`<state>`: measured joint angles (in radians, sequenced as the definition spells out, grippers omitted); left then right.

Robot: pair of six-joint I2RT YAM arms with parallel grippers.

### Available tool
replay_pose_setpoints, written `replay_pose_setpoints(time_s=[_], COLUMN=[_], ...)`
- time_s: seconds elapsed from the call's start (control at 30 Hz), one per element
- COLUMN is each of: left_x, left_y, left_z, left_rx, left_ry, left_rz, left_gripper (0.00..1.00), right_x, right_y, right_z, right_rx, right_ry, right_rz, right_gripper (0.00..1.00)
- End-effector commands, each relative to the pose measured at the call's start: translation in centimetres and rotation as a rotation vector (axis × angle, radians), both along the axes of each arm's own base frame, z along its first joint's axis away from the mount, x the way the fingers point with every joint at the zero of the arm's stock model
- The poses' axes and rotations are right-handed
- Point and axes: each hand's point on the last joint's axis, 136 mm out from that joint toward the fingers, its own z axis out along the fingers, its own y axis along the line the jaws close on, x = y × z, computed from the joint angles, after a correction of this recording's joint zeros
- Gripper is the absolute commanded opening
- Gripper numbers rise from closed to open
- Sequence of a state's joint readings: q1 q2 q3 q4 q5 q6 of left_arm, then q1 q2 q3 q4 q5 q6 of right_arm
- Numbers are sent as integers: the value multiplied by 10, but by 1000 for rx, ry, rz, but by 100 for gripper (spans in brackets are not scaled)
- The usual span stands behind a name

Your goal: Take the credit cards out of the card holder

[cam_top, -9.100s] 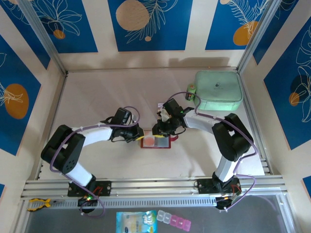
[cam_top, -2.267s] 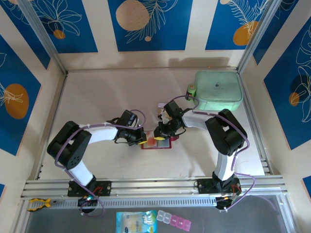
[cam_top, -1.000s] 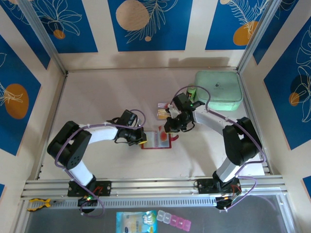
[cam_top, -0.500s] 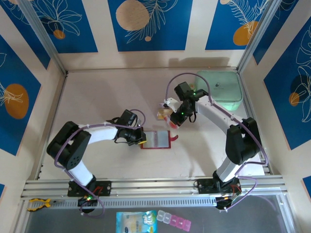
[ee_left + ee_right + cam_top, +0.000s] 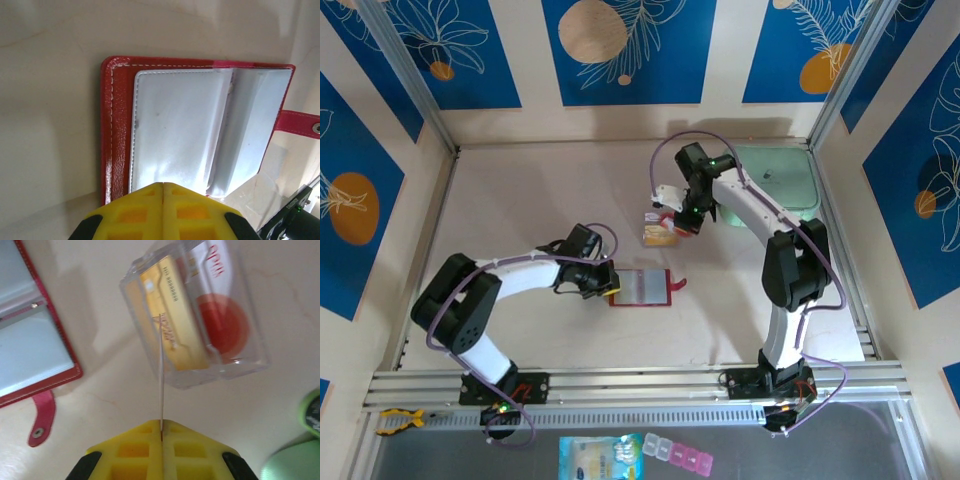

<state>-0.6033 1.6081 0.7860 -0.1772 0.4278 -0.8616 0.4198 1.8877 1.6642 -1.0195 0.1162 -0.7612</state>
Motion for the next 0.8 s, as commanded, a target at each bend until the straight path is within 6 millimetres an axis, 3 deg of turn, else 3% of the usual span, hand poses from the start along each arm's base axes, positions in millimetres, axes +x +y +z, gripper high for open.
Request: replay_pose_setpoints(time_s=[0.0, 0.43, 0.77], left_x=[8, 12, 9], left_y=[2, 13, 19], left_z=[16, 25, 27], left_rx=[4, 27, 43], left_ry=[-37, -46, -46], left_rz=[10, 47, 63], left_gripper=[3, 3, 3], right_x=[8, 48, 52], right_y=[2, 20, 27], right_z=[7, 10, -17], right_rx=[3, 17, 33], right_ry=[-1, -26, 15], right_rz=[80, 179, 207], right_gripper=[0, 0, 2])
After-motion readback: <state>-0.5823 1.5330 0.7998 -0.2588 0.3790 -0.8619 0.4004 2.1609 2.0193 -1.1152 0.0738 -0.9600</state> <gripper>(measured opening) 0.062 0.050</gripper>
